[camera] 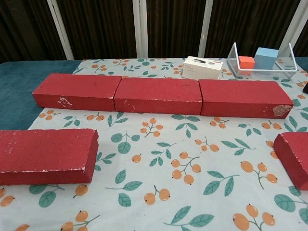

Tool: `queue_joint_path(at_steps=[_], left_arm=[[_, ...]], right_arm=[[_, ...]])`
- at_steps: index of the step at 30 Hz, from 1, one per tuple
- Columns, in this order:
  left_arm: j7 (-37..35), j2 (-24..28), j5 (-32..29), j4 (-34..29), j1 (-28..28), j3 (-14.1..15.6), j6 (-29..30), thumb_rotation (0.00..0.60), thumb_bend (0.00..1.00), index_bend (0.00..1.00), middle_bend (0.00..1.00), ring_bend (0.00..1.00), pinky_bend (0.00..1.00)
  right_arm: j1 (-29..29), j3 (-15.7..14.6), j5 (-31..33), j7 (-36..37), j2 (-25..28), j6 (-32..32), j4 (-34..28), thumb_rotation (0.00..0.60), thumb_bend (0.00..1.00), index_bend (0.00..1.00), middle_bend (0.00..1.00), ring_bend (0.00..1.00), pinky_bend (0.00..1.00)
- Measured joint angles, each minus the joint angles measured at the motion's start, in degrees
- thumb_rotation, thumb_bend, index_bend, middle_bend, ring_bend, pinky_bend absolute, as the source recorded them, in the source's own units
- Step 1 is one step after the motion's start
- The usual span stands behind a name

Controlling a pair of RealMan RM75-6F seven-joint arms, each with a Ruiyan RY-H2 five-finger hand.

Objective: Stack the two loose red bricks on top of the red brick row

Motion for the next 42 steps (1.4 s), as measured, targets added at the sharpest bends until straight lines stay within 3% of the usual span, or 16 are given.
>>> queue_joint_path(at_steps=[13,20,25,34,42], left_arm=[[0.02,-0.47,0.1,0.54,0.16,-0.31,0.74,0.6,0.0,0.05,0.02,0.0,0.14],[0.92,-0.66,-0.17,0.23,-0.1,-0.25,0.02,0.6,0.0,0.05,0.02,0.0,0.14],[1.33,-0.85,-0.29,0.13,-0.3,-0.26,-0.32,0.6,0.0,0.05,0.02,0.0,0.14],[1.19,-0.9,-1.86,0.62,-0.61,-0.79,-1.2,0.6,0.0,0.05,0.02,0.0,0.14],[0.82,-0.95,-3.34,1.21,-0.8,-1.45,-1.59,0.6,0.0,0.05,0.02,0.0,0.14]], right_arm=[[0.26,0.34,-0.64,0.75,1.09,1.81,-1.43,0.6,0.08,0.21,0.18,0.0,0.0],[1.59,1.95,-0.34,-0.35,6.63,2.99,-7.54,0.6,0.08,0.22,0.18,0.0,0.0],[4.93,3.87,3.38,-3.48,11.93,2.1,-14.07,0.6,0.08,0.22,0.18,0.0,0.0],[16.45,7.92,20.27,-12.54,16.92,-0.02,-22.42,0.6,0.08,0.22,0.2,0.0,0.0],[32.83,11.21,43.9,-21.54,14.94,0.47,-23.42,0.6,0.08,0.23,0.21,0.01,0.0]])
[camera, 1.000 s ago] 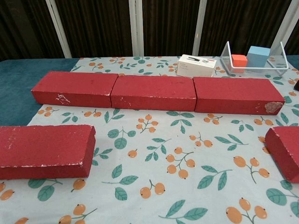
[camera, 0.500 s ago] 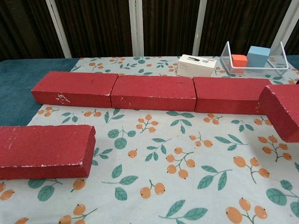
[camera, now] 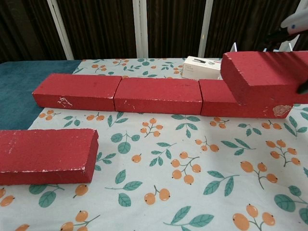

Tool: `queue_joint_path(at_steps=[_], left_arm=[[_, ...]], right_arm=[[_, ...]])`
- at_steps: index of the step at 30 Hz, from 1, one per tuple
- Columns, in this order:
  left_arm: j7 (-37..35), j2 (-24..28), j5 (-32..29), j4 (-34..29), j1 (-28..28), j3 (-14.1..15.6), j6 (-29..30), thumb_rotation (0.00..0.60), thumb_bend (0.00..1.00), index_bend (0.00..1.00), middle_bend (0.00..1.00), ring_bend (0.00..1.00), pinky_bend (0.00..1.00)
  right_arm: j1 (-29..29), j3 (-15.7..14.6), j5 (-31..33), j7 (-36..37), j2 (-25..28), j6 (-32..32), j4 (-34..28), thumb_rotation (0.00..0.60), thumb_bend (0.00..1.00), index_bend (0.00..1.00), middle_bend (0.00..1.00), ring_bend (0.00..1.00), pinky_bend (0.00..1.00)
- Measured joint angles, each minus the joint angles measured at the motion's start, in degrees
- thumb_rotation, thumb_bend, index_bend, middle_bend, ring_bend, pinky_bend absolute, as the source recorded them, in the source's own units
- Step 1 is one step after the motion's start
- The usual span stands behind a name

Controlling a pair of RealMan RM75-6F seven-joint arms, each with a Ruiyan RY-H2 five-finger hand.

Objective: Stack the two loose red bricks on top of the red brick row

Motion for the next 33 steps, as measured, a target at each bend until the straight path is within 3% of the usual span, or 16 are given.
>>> queue_joint_path(at_steps=[8,14,22,33], left_arm=[[0.2,-0.18,-1.29,0.56,-0.07,-0.61,-0.07,0.6,0.0,0.05,0.02,0.0,0.14],[0.8,-0.32,-1.49,0.42,0.24,-0.8,0.78,0.6,0.0,0.05,0.02,0.0,0.14],[1.97,-0.69,-3.67,0.5,0.18,-1.51,0.5,0.6,0.0,0.05,0.02,0.0,0.14],[2.85,-0.99,-4.61,0.58,-0.02,-1.85,0.2,0.6,0.0,0.05,0.02,0.0,0.14]], right_arm=[[17.9,2.82,27.17,-9.22,-8.21,3.91,7.17,0.6,0.08,0.23,0.22,0.02,0.0],[26.25,4.16,39.07,-15.73,-16.18,6.4,18.26,0.6,0.08,0.25,0.22,0.02,0.0],[28.97,5.11,43.07,-20.54,-23.34,6.83,29.96,0.6,0.08,0.26,0.23,0.04,0.0],[29.3,6.52,44.93,-23.98,-28.83,6.49,37.41,0.6,0.08,0.27,0.23,0.04,0.0]])
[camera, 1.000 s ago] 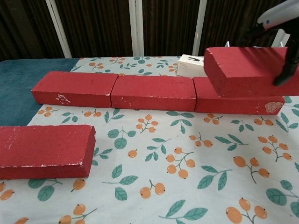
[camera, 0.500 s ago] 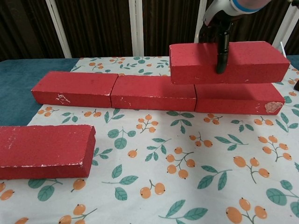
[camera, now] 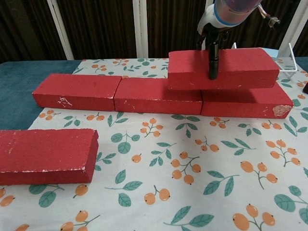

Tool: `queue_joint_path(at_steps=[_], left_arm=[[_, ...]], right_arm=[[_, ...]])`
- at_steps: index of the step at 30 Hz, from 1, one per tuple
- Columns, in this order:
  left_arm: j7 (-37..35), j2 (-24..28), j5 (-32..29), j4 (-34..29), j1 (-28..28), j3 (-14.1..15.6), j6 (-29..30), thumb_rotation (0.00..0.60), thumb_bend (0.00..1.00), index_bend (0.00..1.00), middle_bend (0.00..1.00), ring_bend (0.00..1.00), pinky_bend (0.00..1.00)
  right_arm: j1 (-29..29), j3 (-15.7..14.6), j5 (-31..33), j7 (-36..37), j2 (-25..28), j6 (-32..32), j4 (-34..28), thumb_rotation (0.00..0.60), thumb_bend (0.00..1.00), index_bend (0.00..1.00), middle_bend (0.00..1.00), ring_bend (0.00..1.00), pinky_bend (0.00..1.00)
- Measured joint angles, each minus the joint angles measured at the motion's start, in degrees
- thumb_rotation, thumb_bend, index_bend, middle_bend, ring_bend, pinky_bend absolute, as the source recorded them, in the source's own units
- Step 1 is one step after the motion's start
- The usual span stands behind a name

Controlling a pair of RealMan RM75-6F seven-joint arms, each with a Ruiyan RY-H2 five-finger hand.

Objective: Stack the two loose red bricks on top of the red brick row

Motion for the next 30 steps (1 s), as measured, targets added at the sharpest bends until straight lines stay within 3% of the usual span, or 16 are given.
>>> queue_joint_path(at_steps=[30], left_arm=[[3.48,-1.1,-1.78,-0.21,-0.56,-0.41,-0.27,0.6,0.0,0.05,0.02,0.0,0.14]], right_arm=[[-3.14,3.95,-2.78,-6.12,-10.11,-4.78,15.78,0.6,0.08,0.29,0.25,0.05,0.0]])
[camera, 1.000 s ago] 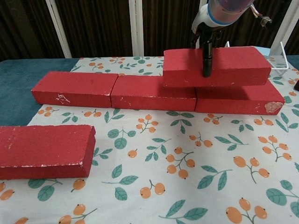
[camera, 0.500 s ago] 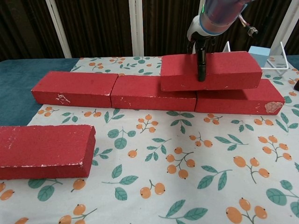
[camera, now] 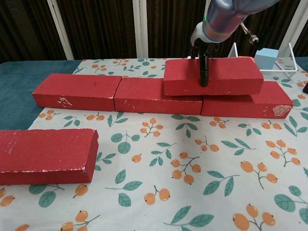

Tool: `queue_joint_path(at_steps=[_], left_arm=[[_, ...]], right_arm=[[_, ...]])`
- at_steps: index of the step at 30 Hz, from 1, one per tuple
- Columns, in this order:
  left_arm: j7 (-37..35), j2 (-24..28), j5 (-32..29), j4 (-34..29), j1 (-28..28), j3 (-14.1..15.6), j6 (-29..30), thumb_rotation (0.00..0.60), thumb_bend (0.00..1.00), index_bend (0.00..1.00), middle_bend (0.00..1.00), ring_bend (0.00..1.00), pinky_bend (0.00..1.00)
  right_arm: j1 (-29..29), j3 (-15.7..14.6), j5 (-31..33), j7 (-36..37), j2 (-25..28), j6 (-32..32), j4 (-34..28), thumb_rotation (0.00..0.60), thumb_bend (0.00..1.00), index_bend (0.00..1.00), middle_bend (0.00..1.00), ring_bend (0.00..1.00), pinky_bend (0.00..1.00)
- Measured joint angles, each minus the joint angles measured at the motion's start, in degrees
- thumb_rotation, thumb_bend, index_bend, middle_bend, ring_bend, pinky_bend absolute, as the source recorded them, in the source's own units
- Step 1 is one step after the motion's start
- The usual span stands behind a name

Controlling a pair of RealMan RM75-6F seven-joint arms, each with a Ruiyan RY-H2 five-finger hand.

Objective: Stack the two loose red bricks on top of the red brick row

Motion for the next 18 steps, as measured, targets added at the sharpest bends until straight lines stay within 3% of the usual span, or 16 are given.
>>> queue_joint_path(at_steps=[18], left_arm=[[1.32,-0.39,-0.1,-0.17,-0.26,0.16,-0.06,0.6,0.0,0.05,0.02,0.0,0.14]], right_arm=[[-1.37,2.78,-1.05,-2.82,-2.47,0.19,2.73,0.6,0.08,0.3,0.25,0.06,0.0]])
